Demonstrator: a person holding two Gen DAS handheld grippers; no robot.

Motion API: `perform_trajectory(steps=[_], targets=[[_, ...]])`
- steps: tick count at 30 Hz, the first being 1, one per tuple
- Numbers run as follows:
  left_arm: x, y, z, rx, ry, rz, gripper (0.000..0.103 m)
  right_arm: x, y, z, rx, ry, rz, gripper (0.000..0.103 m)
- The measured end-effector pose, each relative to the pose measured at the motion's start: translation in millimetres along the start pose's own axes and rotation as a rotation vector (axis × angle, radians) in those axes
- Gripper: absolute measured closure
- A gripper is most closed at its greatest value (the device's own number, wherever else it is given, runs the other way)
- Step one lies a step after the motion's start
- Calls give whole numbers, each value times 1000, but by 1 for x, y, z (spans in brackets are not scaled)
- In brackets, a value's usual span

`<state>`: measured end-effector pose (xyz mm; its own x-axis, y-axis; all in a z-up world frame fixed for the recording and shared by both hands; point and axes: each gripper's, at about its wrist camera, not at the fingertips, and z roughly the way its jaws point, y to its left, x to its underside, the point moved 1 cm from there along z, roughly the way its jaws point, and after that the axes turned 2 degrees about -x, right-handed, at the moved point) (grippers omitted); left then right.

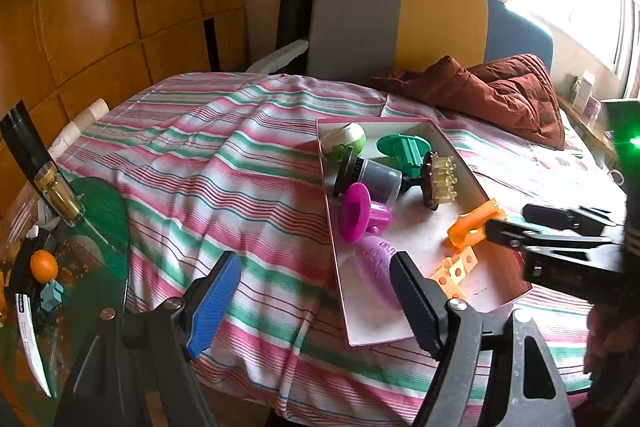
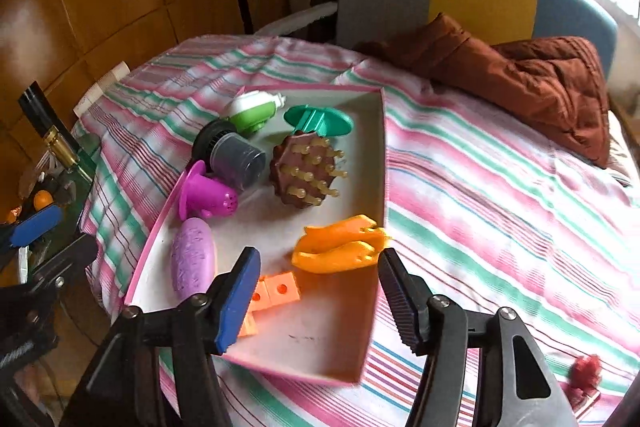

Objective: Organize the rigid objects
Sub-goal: 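Open the right gripper to drop the yellow-orange piece into the tray, then move both grippers back to the red block and red cylinder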

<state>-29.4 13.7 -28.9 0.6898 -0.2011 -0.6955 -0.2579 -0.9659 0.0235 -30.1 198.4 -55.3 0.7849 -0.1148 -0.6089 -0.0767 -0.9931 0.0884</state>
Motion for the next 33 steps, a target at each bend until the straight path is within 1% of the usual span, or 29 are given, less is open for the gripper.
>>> perform_trajectory(steps=[1,5,13,16,18,19,20,22,26,31,33], targets=[[0,-1,0,0,1,2,25,1,-2,-5,5,-9,0,36],[1,-4,0,1,2,11,25,8,-18,-24,31,-37,17,36],[2,-9,-1,1,2,28,25,22,-56,-49,96,-56,67,36],[1,-12,-2,2,-2,39,25,30,-72,-57,136,-58,81,35],[1,-15,-3,4,-5,47,25,35,-85,-62,159,-57,101,33],[1,-16,-3,5,-7,53,25,38,-92,-65,168,-56,111,30],[1,-18,-4,5,-8,58,25,40,-99,-68,180,-58,122,28],[0,-22,-5,7,-12,70,25,46,-115,-75,207,-64,150,28],[-1,-31,-6,21,-14,96,25,55,-153,-92,268,-83,229,27],[-3,-47,-7,48,-20,133,25,77,-210,-111,378,-129,386,26],[-4,-55,-8,56,-23,151,25,93,-232,-117,414,-148,477,26]])
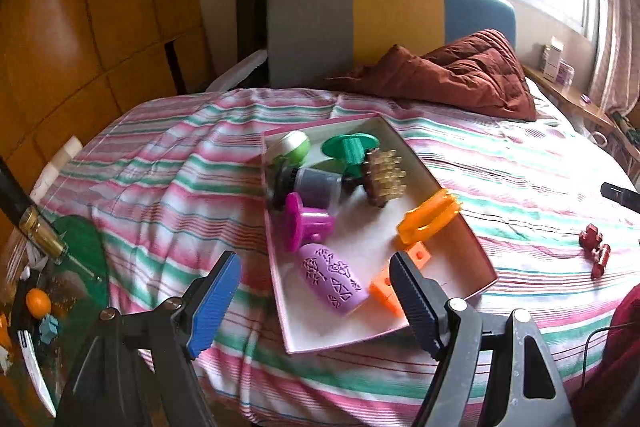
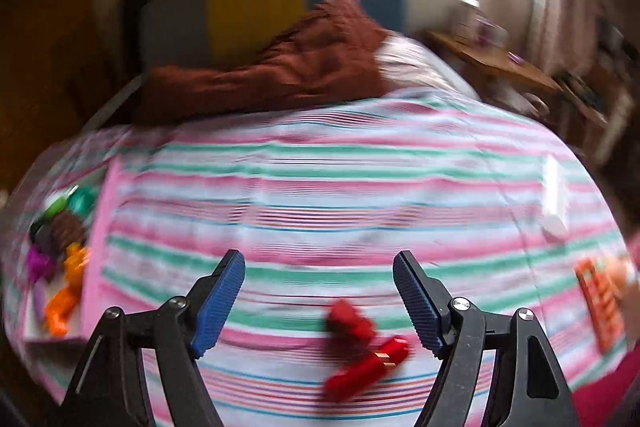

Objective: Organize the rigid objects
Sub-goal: 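Move both grippers back to the red block and red cylinder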

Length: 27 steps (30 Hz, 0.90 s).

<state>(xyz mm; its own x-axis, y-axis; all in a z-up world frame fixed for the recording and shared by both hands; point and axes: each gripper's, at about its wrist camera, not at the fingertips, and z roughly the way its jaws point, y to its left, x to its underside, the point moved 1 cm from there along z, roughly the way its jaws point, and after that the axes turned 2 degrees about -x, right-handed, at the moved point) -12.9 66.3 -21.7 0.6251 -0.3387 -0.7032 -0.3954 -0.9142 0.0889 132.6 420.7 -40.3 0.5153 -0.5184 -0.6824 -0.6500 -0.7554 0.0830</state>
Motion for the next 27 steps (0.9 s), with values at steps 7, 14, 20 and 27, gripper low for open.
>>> perform_trajectory(steps=[7,14,20,27], targets=[[-12,-31,1,54,-6,57,25,-2,-57,2,-7,6,305,24],[-19,-71,4,101,-9,140,25,1,-72,3,-43,12,416,22],[-22,-104,9,144,-1,196,25,4,-81,1,-71,4,476,22],[-22,-142,15,187,17,268,25,4,-91,-3,-96,-25,536,22]])
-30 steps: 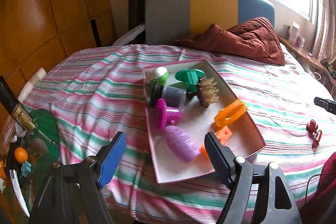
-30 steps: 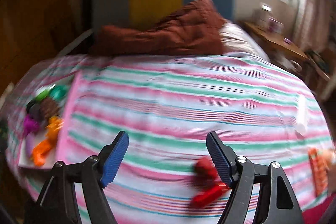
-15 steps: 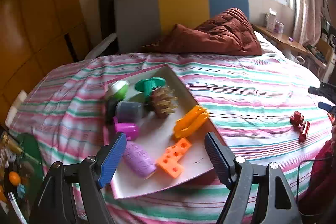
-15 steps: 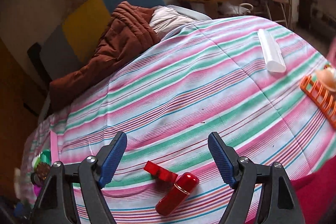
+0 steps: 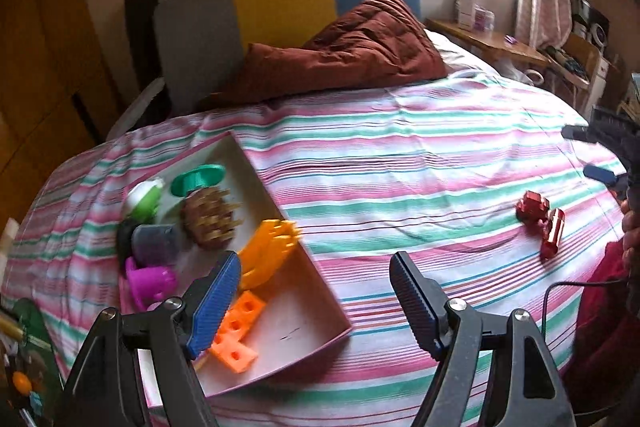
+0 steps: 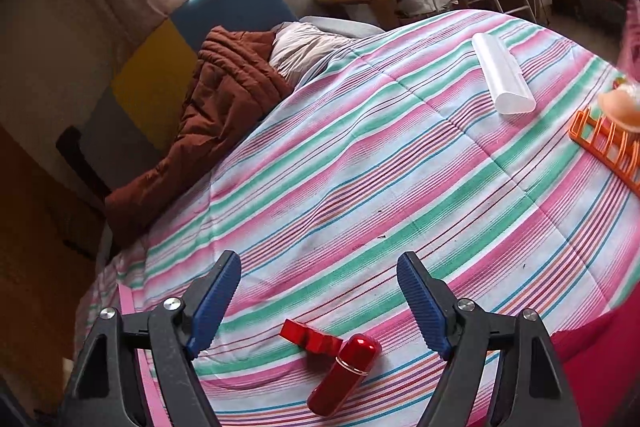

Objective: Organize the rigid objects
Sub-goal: 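Move both grippers back to the red block and red cylinder, then grasp the red block with the left gripper while the right grasps the red cylinder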

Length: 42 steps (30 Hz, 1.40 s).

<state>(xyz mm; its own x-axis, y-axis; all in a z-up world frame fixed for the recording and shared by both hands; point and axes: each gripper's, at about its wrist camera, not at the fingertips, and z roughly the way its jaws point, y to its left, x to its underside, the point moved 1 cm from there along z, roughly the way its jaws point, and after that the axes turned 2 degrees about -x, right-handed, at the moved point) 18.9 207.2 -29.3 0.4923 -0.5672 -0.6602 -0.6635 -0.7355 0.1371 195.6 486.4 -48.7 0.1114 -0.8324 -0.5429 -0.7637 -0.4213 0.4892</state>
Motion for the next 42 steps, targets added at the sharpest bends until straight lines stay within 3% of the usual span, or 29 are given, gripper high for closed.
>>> perform_trajectory(steps=[5,10,18,24,34,35,36,37,39,42], targets=[[-5,-25,9,32,7,63,26,-2,-4,-4,-22,-11,28,22],[-15,-46,23,100,30,103,34,-4,-12,-9,-76,-23,85,20],[-38,-95,31,296,4,188,34,-4,-20,-10,-91,-20,145,19],[-50,-151,46,425,40,316,34,-3,-22,-6,-101,-1,159,19],[-55,-214,83,517,115,398,35,-2,-25,0,-101,22,183,19],[-54,-216,87,517,123,396,39,-2,-25,1,-100,23,181,19],[-52,-217,92,522,127,386,56,-2,-25,0,-102,24,182,19],[-51,-216,96,530,142,374,64,-1,-24,1,-104,26,179,19],[-51,-205,98,551,148,321,64,-1,-23,2,-99,30,167,19],[-47,-177,92,521,122,250,64,-1,-20,5,-84,41,149,19]])
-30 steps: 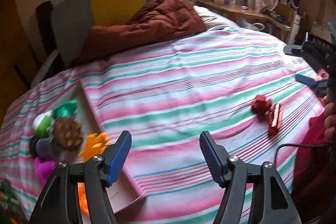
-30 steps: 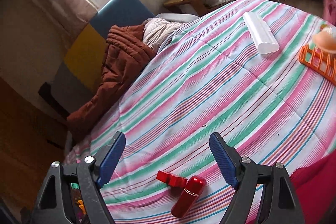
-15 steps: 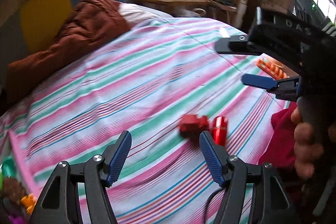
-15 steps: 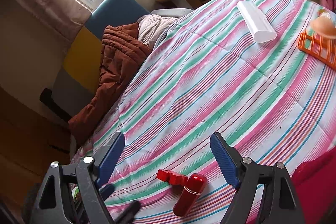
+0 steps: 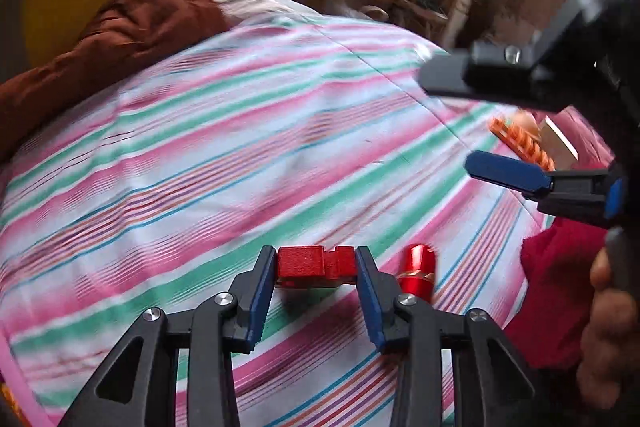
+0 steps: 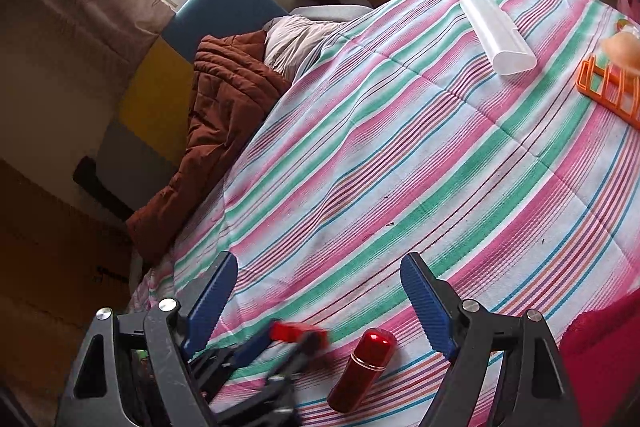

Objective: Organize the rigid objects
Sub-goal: 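Grasp the red block with the left gripper while the right grasps the red cylinder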

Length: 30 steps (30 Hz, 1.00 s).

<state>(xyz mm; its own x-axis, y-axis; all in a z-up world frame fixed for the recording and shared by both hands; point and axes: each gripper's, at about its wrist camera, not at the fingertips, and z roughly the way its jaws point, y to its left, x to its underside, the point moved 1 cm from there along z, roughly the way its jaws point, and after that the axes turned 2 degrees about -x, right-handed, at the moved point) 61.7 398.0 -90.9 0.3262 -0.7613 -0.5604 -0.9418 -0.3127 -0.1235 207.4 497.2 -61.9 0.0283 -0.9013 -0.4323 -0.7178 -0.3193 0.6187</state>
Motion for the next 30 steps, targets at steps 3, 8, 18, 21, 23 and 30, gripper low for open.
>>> perform_trajectory(steps=[3,8,18,21,23,30], targets=[[16,22,-13,-62,-5,-54,64,2,-2,9,30,46,-2,19],[49,48,-41,-158,-23,-116,64,16,5,39,95,219,-66,19],[81,49,-89,-167,-85,-142,64,37,6,61,108,367,-111,19],[82,45,-99,-165,-110,-141,64,37,10,56,50,346,-115,19],[84,44,-109,-168,-134,-138,64,37,9,53,41,338,-111,19],[95,50,-140,-183,-189,-171,64,44,16,60,139,366,-201,31]])
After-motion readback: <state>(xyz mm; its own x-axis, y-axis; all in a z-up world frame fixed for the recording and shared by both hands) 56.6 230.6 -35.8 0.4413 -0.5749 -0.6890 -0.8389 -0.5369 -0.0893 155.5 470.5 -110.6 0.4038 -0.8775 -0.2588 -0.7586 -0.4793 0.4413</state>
